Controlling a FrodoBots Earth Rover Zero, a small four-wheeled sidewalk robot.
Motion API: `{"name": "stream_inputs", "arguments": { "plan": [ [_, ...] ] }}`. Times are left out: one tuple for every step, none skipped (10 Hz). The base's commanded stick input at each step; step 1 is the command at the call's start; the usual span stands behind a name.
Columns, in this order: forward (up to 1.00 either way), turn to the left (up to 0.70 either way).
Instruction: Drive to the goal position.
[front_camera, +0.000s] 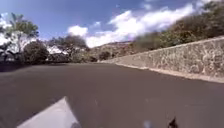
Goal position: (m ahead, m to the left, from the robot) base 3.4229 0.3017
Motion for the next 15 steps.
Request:
{"name": "stream_inputs", "arguments": {
  "plan": [
    [0.70, 0.00],
    [0.70, 0.00],
    [0.70, 0.00],
    [0.70, 0.00],
    [0.70, 0.00],
    [0.70, 0.00],
    [0.70, 0.00],
    [0.70, 0.00],
    [0.70, 0.00],
    [0.70, 0.00],
    [0.70, 0.00],
    [0.70, 0.00],
    [0.70, 0.00],
    [0.70, 0.00],
    [0.70, 0.00]
  ]
}}
